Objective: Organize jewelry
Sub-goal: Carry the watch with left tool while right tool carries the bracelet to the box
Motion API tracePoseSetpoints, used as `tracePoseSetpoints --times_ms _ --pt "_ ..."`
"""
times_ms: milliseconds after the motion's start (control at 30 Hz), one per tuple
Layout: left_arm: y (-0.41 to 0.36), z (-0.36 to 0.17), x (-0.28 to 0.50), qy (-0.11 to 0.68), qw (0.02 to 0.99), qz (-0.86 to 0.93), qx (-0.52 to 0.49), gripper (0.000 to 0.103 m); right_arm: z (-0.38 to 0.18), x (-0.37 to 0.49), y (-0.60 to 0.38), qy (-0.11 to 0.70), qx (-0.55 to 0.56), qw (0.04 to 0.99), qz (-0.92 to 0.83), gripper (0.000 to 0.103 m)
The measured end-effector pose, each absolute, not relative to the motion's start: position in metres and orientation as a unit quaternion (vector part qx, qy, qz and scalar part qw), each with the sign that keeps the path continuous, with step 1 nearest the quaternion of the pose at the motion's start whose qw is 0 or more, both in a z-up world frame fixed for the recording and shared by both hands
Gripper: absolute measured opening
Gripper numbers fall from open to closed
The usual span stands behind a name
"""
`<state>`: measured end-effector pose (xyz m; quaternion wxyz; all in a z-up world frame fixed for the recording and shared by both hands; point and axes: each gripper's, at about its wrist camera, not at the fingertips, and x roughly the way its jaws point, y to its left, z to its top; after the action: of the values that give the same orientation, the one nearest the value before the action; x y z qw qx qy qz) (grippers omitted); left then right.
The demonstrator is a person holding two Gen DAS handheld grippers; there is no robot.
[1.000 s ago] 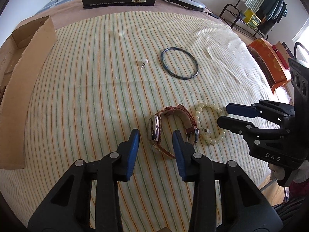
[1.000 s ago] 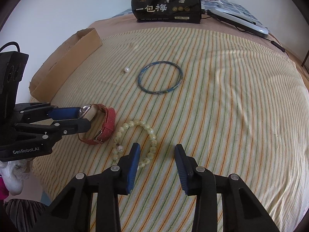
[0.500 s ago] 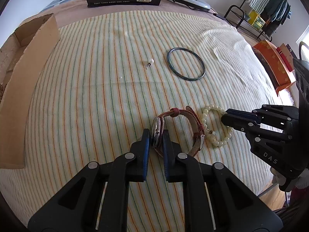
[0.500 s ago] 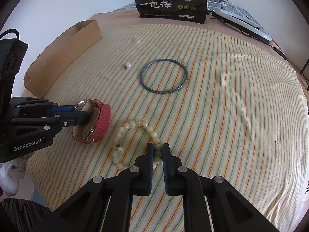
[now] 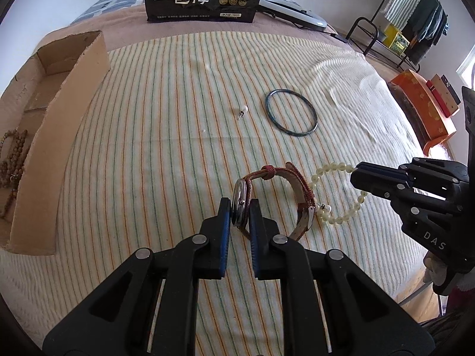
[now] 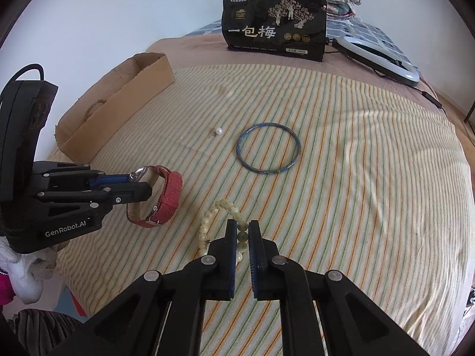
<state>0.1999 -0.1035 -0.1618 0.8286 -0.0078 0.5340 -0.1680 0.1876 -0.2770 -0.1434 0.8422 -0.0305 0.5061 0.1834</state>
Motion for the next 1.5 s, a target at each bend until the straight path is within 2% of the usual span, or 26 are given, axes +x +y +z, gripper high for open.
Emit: tracePoseSetpoints --times_ms 767,1500 --pt "-0.065 -0.119 0.188 0.490 0.859 -0.146 -0.017 0.010 -0.085 0.187 -0.251 0.456 -0.032 0.867 0.201 0.005" --pt "0.053 -0.090 0.206 0.457 0.887 -0.051 -0.040 0.010 -0.044 0.231 -0.170 0.410 -0.047 0.877 0.245 0.005"
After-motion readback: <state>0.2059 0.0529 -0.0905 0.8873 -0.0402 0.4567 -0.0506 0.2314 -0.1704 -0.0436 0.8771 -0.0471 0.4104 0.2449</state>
